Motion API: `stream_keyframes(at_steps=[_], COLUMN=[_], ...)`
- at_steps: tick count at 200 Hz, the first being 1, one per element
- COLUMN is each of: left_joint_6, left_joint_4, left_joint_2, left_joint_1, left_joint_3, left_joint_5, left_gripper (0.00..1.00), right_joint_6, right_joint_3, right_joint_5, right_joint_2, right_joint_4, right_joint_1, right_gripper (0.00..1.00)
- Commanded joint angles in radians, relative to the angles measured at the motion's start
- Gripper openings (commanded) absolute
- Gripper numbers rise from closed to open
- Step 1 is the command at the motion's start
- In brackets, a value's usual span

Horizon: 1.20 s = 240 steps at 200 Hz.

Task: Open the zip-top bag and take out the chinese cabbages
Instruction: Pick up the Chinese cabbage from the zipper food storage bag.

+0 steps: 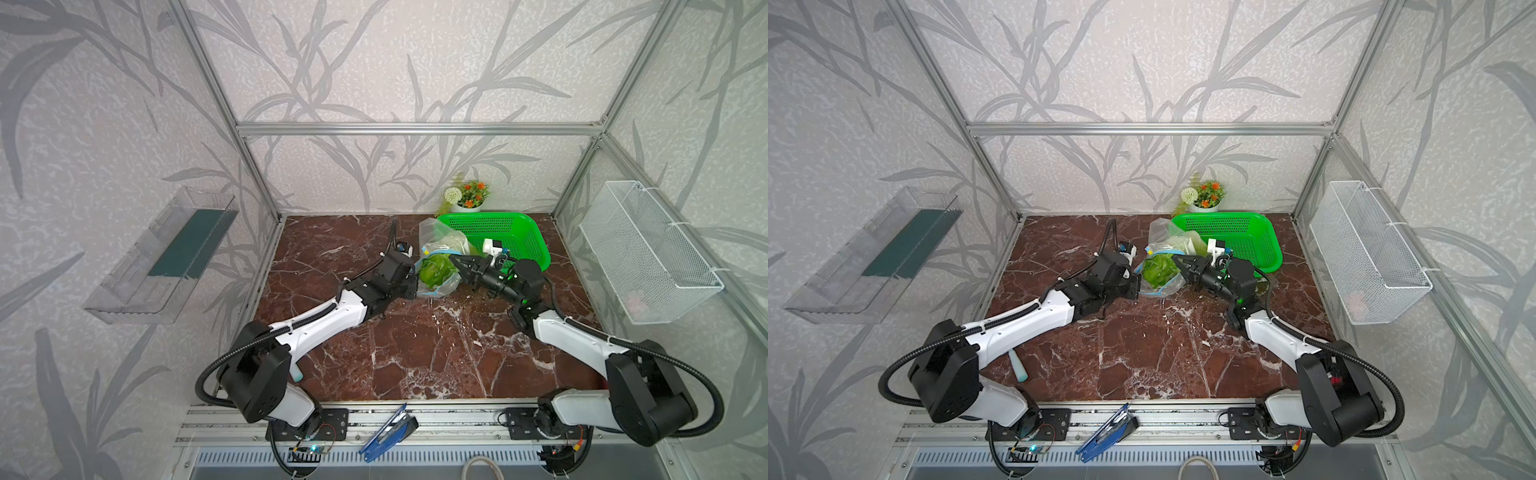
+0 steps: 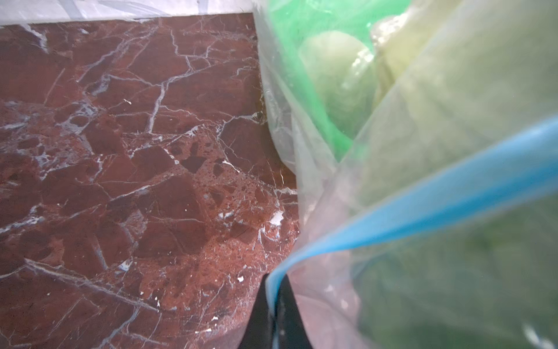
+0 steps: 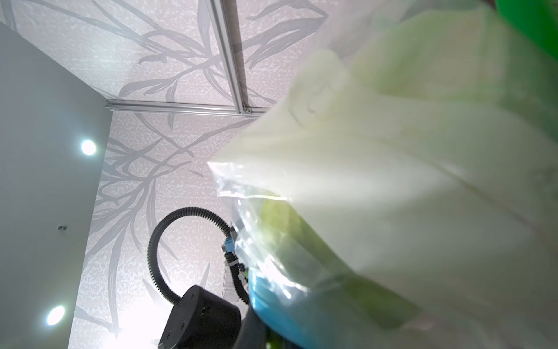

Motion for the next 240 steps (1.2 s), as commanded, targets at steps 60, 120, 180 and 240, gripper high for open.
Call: stream_keyframes(at_steps=[60, 120, 180, 240], left_joint_6=[-0.034, -0.055, -0.062, -0.105], left_joint_4=[0.012, 0.13, 0.178, 0.228], left_joint_2=[-0.036, -0.167, -0.142, -0.135], left_joint_1=[0.039, 0.163, 0.161, 0.149], left_joint_3=[0.001, -0.073, -0.039, -0.037], left_joint_5=[-0.127, 0.175, 0.427, 0.329], left_gripper=[0.0, 0.0, 0.0, 0.0], right_joint_6=[-0.005, -0.153, -0.044, 0.049], right_joint_3=[-0.013, -0.063, -0.103, -0.036], right_joint_5=[-0.109, -0.12, -0.075, -0.066], right_joint_2=[-0.117, -0.264, -0.227, -0.072], right_joint_4=[0.019, -0.216, 0.051, 0.278], right_joint_1=[-0.004, -0.01, -0.007, 0.08], right_gripper=[0.0, 0.0, 0.0, 0.0])
